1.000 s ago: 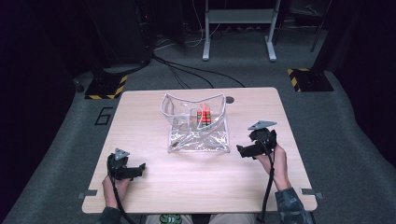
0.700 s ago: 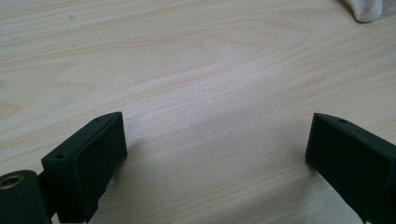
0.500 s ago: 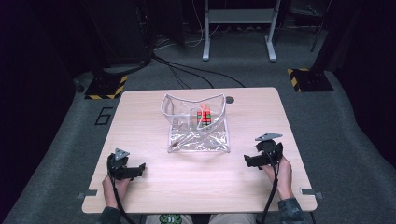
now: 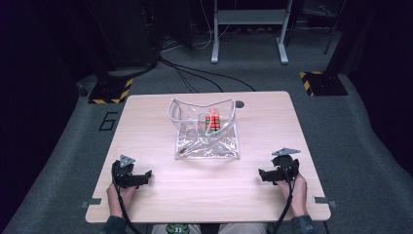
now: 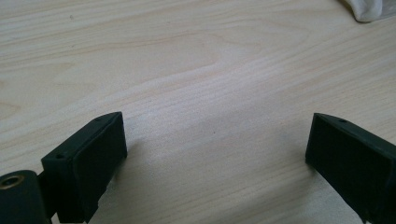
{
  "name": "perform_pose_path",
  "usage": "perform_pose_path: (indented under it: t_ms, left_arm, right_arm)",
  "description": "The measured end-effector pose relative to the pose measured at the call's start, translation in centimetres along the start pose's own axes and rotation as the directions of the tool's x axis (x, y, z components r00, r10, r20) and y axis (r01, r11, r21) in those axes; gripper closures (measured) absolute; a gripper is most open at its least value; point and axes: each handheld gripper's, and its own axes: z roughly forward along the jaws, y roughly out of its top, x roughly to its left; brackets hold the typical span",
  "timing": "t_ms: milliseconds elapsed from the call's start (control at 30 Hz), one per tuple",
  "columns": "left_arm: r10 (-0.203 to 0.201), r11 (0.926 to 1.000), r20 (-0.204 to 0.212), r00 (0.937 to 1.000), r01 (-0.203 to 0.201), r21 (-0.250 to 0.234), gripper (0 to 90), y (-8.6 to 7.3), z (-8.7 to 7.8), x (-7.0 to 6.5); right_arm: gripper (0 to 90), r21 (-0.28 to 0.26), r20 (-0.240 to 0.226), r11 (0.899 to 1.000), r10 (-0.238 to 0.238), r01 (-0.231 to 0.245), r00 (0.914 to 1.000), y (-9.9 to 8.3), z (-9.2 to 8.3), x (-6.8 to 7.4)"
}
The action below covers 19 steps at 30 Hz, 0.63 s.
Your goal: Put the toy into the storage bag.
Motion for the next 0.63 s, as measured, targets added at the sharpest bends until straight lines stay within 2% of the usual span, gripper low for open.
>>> perform_pose_path:
  t_ms: [167, 233, 300, 400, 633]
  left_arm:
    - [-0.001, 1.0, 0.0, 1.0, 0.001, -0.001, 5.2, 0.0, 0.0, 0.0]
    - [0.0, 1.0, 0.0, 1.0, 0.0, -0.001, 5.2, 0.0, 0.0, 0.0]
    - [-0.001, 1.0, 0.0, 1.0, 0.001, -0.001, 5.2, 0.0, 0.0, 0.0]
    - [-0.001, 1.0, -0.001, 1.0, 0.001, -0.001, 5.2, 0.0, 0.0, 0.0]
    - [-0.005, 1.0, -0.005, 1.0, 0.005, -0.001, 5.2, 0.0, 0.0, -0.1]
  right_arm:
    - [0.2, 0.001, 0.009, 0.999, 0.037, -0.037, 0.9993, -1.2, -0.1, -0.7]
    - [0.0, -0.001, 0.028, 0.999, 0.044, -0.044, 0.9986, -1.7, 0.1, -1.0]
    - [0.0, -0.034, 0.047, 0.999, 0.027, -0.025, 0.9985, -2.3, 0.3, -1.1]
    - [0.0, -0.079, 0.049, 0.997, 0.019, -0.015, 0.9986, -2.9, 0.2, -1.2]
    - [0.0, -0.077, 0.046, 0.997, 0.018, -0.015, 0.9988, -3.1, 0.0, -1.2]
